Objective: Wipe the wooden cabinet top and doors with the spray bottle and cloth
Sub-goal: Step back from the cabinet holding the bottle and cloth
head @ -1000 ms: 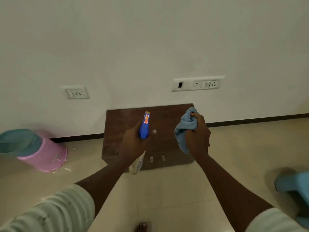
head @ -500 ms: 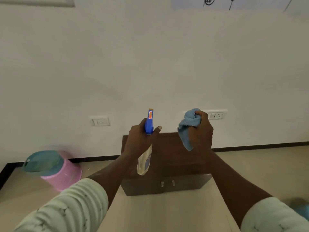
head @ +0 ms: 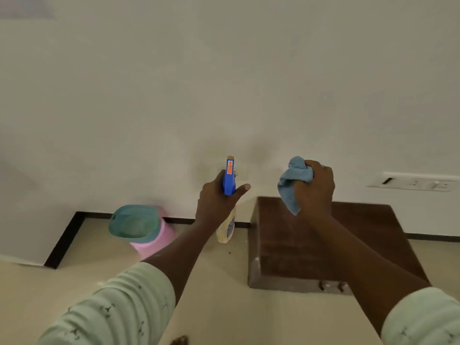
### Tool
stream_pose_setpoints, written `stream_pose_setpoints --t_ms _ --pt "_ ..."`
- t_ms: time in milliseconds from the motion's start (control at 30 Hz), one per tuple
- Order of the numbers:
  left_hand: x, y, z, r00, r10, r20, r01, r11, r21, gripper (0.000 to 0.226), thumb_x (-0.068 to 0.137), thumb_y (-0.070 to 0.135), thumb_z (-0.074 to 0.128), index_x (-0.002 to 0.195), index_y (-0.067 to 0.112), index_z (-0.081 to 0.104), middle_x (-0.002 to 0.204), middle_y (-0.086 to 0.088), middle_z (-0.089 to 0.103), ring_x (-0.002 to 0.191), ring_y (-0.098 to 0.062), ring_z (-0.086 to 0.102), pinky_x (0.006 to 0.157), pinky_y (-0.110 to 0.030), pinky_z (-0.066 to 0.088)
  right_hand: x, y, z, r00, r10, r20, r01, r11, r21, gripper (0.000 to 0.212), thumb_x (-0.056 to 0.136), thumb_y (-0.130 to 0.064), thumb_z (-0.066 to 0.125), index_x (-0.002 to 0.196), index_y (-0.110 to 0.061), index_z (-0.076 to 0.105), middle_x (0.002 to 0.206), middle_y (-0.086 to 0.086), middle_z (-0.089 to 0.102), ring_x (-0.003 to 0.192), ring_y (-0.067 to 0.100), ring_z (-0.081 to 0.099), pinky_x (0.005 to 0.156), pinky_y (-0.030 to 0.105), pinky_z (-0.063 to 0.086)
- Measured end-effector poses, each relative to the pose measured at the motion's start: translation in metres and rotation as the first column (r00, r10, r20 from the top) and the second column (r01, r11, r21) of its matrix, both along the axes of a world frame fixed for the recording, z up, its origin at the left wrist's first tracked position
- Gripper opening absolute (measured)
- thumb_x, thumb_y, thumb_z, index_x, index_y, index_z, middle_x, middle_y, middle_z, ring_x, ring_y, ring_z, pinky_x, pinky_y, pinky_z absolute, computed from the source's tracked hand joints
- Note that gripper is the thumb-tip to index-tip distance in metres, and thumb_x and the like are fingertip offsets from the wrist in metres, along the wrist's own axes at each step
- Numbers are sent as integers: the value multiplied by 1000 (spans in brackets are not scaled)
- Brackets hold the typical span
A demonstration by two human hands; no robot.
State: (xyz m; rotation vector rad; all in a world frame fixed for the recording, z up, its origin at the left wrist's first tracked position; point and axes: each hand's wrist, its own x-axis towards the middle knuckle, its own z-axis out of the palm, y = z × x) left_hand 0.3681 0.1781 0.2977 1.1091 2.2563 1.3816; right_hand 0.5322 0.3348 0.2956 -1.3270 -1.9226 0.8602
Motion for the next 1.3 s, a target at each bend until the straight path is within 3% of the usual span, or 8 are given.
stream_pose_setpoints --t_ms 267,467,633,833,967,1133,1233,1300 --pt "-199 -96 -60 986 162 -36 -164 982 -90 47 74 56 69 94 16 56 57 5 53 50 -13 49 57 -27 48 -190 -85 -51 994 96 -43 -100 988 -119 15 90 -11 50 83 -21 59 80 -5 61 81 3 61 73 18 47" --pt "-312 -133 -119 972 229 -49 -234 962 -138 44 76 53 68 101 18 56 60 3 55 54 -18 55 60 -29 51 -312 -142 -139 971 237 -28 -236 938 -255 14 89 -6 47 92 -15 57 81 -5 59 79 13 57 63 12 36" --pt "-367 -152 -178 966 251 -59 -257 958 -129 41 78 49 69 102 18 57 68 -5 64 60 -23 61 62 -28 52 -392 -175 -199 967 238 -89 -253 877 -409 28 77 -1 58 104 -8 55 87 1 60 76 16 57 54 9 39" --pt "-398 -160 -235 965 262 -24 -263 956 -127 43 77 49 70 103 18 56 67 -8 64 59 -25 61 59 -22 51 -449 -197 -267 968 231 -98 -245 790 -562 34 86 -12 61 118 -12 47 100 7 61 79 17 58 44 7 39" --pt "-408 -161 -270 971 235 -52 -240 961 -140 44 77 44 72 105 13 56 68 -7 63 58 -21 58 57 -10 45 -460 -215 -314 897 439 54 -363 802 -474 27 92 -14 54 117 -8 47 98 5 58 86 17 55 70 22 43" --pt "-409 -170 -309 973 228 43 -223 971 -83 51 75 48 71 109 14 57 77 -8 67 65 -23 61 66 -28 55 -467 -228 -346 692 666 277 -573 741 -349 16 87 -13 59 100 -17 52 85 -3 52 78 10 50 71 23 44" --pt "-412 -176 -316 967 254 36 -250 965 -83 57 73 52 71 112 13 56 79 -5 66 65 -22 61 62 -21 53 -466 -236 -361 580 737 348 -653 676 -342 20 92 -34 54 106 -20 56 109 2 60 107 19 57 97 37 45" --pt "-413 -178 -315 970 243 34 -238 966 -98 61 72 53 72 114 12 55 76 -6 64 62 -24 60 59 -24 53 -458 -238 -345 581 718 384 -652 693 -309 31 92 -29 57 121 -16 55 120 1 57 115 19 52 102 36 42"
